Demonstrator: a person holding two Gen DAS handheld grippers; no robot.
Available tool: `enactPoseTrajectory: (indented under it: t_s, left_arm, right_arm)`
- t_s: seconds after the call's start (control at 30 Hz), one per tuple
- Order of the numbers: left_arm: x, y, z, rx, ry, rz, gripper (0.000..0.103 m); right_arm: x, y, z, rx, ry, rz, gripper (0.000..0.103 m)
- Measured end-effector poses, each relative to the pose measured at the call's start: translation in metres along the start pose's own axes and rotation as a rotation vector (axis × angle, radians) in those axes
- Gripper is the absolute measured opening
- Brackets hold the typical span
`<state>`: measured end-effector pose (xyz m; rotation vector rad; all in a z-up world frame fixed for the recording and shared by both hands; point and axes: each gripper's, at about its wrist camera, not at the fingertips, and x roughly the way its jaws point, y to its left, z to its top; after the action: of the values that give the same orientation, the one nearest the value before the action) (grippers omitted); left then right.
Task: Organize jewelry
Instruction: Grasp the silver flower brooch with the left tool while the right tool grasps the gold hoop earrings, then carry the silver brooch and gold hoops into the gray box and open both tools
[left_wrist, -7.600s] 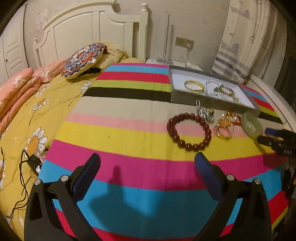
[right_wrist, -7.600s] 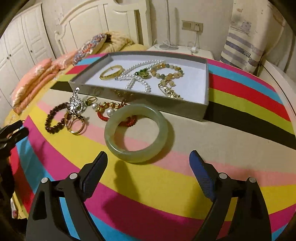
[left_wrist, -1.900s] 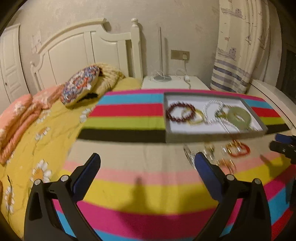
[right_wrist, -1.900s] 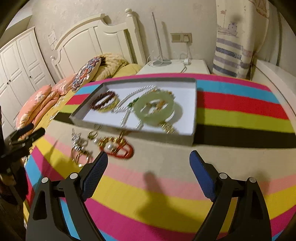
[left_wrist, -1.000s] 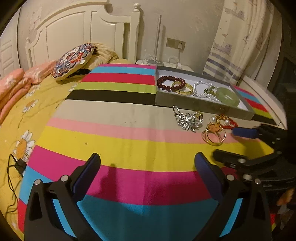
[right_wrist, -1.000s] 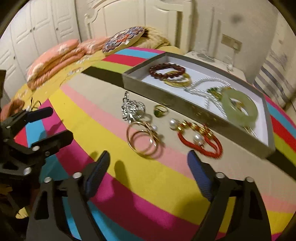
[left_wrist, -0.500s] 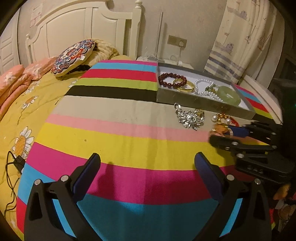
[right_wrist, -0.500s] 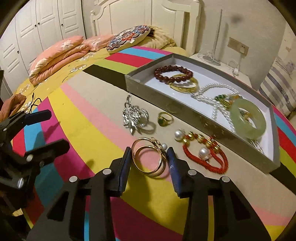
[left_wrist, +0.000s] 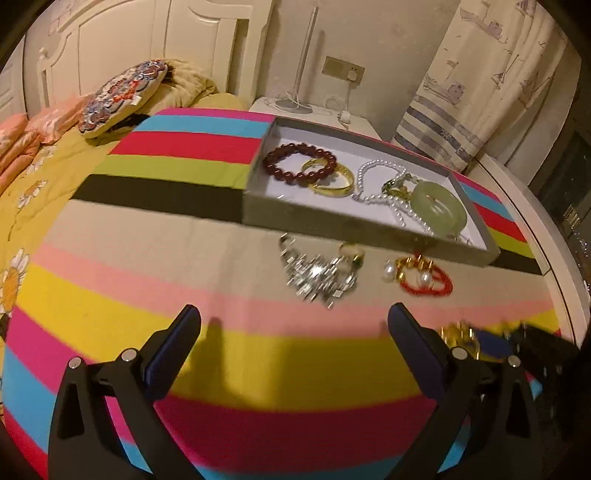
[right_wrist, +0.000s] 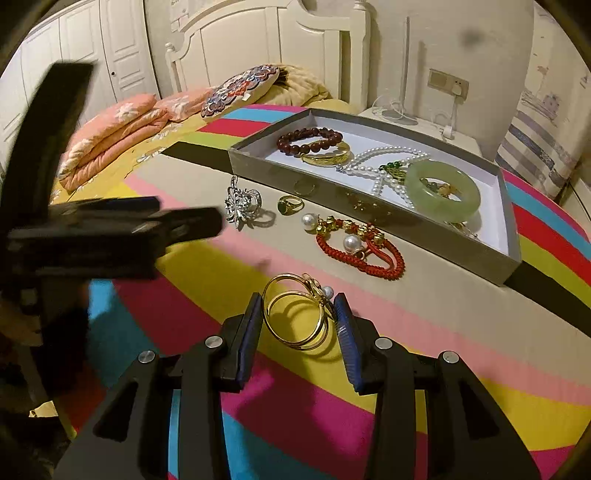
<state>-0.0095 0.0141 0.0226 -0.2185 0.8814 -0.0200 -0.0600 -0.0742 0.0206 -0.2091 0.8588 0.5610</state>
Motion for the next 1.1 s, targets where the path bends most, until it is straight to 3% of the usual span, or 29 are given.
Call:
enactPoseTrajectory:
  t_s: [0.17, 0.47, 0.53, 0.7, 1.1]
  left_arm:
    - [0.02, -0.012, 0.016, 0.014, -0.002, 0.043, 0.099]
    - [0.038, -0.014, 0.021, 0.031, 0.017, 0.083, 0.081]
    - [0.038, -0.016, 0.02, 0.051, 0.013, 0.1, 0.074]
    - [0.036, -0.024, 0.015, 0.103, -0.003, 0.123, 0.044]
    - [0.019, -0.016, 0.004, 0.07, -0.03, 0.092, 0.044]
  right_arm:
    - [-0.005, -0.007, -0.005, 0.022, -0.013, 0.009, 0.04]
    - [-0.007, -0.012, -0.007, 0.051, -0.035, 0.012, 0.04]
    - [-0.008, -0.013, -0.007, 0.058, -0.038, 0.014, 0.04]
    - [-0.01, -0.014, -0.008, 0.066, -0.049, 0.025, 0.04]
    - [-0.012, -0.019, -0.008, 0.09, -0.066, 0.042, 0.038]
